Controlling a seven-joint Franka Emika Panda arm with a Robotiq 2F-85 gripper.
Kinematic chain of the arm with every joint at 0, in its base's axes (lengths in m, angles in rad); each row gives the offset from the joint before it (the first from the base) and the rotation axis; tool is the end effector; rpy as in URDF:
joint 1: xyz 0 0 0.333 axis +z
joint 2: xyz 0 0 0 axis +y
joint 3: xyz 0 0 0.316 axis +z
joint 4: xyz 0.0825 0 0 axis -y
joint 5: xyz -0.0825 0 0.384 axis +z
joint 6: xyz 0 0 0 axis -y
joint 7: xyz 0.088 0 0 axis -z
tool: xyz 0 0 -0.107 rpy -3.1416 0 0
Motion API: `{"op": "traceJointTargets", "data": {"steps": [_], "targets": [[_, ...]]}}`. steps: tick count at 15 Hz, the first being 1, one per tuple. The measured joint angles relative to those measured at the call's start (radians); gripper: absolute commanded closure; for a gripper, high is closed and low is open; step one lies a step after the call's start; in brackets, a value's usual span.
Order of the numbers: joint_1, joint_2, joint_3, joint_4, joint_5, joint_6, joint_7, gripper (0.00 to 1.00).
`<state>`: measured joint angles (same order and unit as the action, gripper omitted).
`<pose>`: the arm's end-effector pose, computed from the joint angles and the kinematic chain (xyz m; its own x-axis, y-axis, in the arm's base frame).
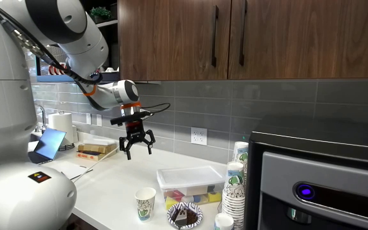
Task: Remove the white lid from the container then remove the wooden box from the container and put the orange ball in the box.
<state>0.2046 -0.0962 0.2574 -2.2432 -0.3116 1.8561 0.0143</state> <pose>0.4350 0.1909 0.3899 0.8236 0.4819 -0.2992 0.5590 -0.7790 0.2841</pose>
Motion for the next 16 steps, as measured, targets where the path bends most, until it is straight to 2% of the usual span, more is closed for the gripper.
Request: {"op": "traceJointTargets", "data": {"steps": [5, 8, 16], "targets": [[0.008, 0.024, -0.003, -0.113, -0.159, 0.266, -0.015, 0.0], [0.001, 0.047, -0.018, -0.152, -0.227, 0.386, -0.021, 0.0], [-0.047, 0.147, -0.097, -0.156, -0.323, 0.57, -0.07, 0.0]]}}
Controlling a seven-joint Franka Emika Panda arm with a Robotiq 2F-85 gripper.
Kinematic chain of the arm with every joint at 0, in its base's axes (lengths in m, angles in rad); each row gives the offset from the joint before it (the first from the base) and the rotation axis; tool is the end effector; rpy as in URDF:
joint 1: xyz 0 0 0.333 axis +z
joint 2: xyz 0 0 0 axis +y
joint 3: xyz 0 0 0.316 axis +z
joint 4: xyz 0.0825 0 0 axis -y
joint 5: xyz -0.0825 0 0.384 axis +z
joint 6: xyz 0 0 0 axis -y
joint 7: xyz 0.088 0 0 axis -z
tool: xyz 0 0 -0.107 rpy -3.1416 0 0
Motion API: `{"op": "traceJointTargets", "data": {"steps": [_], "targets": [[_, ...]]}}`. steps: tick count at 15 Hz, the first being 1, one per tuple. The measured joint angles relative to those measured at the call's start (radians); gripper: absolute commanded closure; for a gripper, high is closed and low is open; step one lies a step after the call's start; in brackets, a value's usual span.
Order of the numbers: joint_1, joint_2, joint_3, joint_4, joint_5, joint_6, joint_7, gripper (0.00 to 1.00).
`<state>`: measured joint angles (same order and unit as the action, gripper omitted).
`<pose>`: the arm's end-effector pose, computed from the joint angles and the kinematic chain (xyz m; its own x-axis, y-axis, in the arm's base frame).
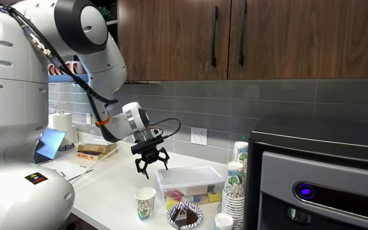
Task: Remove the white lid from the container then remove the wooden box from the container and put the orange ball in the box.
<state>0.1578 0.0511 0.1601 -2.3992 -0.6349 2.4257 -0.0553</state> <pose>0.4688 0.1521 0.2928 0.6630 0.7364 -0.1345 0.7240 -0.5853 0.3650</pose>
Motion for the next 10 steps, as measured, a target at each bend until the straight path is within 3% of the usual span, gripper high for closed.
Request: {"op": "traceJointTargets", "data": {"steps": [1, 2, 3, 10], "targets": [[-0.001, 0.016, -0.007, 0.005, -0.002, 0.011, -0.007, 0.0], [-0.001, 0.033, -0.013, 0.012, -0.003, 0.02, -0.012, 0.25], [-0.002, 0.05, -0.017, 0.018, -0.003, 0.028, -0.016, 0.25], [-0.003, 0.128, -0.045, 0.047, -0.003, 0.076, -0.033, 0.82]]}}
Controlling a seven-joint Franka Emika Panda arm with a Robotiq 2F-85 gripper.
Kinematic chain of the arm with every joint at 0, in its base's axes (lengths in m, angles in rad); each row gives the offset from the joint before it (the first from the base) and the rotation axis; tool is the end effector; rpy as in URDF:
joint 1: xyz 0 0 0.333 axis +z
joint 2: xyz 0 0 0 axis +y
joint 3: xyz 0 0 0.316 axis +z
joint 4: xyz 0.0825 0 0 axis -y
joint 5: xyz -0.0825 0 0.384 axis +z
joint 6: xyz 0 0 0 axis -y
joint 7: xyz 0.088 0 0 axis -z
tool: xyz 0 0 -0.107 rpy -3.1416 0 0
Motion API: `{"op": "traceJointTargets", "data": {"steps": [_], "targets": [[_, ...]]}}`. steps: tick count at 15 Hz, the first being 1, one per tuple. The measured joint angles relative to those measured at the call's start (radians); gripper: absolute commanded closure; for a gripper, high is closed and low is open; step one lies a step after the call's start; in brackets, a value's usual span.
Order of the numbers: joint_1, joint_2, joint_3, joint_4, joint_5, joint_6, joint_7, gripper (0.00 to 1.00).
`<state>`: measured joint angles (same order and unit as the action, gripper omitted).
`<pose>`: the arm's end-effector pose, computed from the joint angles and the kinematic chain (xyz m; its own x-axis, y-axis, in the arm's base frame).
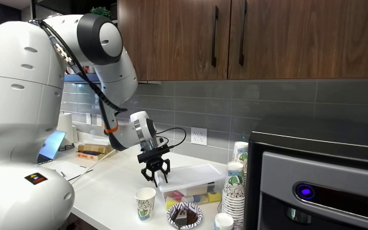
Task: Remove the white lid from the container then remove the wooden box from the container and put the orange ball in the box.
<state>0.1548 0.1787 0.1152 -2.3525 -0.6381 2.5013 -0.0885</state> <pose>0.4892 0.1402 0.2523 0.6488 0.7484 -0.1379 0.7452 -0.5880 0.3146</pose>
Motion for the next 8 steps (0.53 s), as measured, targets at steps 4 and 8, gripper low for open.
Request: {"op": "traceJointTargets", "data": {"steps": [4, 8], "targets": [[0.0, 0.001, -0.007, 0.0, 0.0, 0.017, -0.003, 0.94], [0.0, 0.0, -0.008, 0.0, 0.0, 0.021, -0.002, 0.92]]}}
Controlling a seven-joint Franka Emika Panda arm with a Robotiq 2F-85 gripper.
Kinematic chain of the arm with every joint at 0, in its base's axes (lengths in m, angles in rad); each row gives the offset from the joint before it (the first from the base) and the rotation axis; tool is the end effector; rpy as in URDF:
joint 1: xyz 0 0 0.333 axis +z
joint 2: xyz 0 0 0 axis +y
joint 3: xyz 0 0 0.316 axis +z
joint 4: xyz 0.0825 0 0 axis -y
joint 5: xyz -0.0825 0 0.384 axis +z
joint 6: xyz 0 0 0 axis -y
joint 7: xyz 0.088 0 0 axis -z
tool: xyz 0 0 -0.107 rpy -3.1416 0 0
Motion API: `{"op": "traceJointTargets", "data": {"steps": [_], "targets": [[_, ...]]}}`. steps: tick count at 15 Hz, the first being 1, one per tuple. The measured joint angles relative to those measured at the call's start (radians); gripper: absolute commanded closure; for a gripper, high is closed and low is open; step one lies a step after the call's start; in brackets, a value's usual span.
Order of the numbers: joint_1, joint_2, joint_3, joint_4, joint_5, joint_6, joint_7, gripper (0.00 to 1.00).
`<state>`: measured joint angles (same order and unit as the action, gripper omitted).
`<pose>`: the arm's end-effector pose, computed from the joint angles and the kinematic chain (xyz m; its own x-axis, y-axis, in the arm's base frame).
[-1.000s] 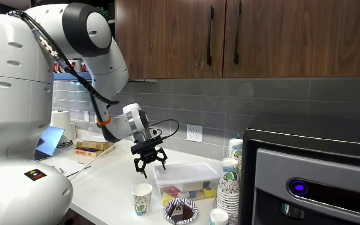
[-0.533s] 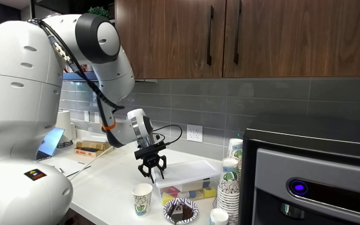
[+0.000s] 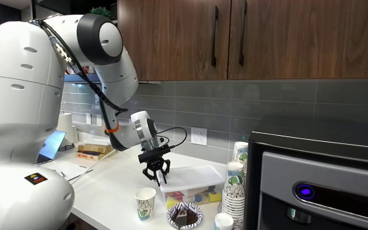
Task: Remove the white lid from the container then remove the wooden box from the container and put the orange ball in the box.
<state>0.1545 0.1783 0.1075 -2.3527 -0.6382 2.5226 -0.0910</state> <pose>0.4916 0.1384 0.2539 0.6494 0.7510 -0.1195 0.7418 -0.5909 0.3172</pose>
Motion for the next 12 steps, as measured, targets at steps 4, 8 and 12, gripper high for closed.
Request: {"op": "traceJointTargets", "data": {"steps": [4, 8, 12], "targets": [[0.014, -0.007, 0.003, 0.0, -0.002, -0.001, 0.015, 0.92], [0.056, -0.03, 0.028, -0.011, -0.035, -0.012, 0.088, 0.92], [0.107, -0.057, 0.064, -0.025, -0.094, -0.014, 0.189, 0.92]]}}
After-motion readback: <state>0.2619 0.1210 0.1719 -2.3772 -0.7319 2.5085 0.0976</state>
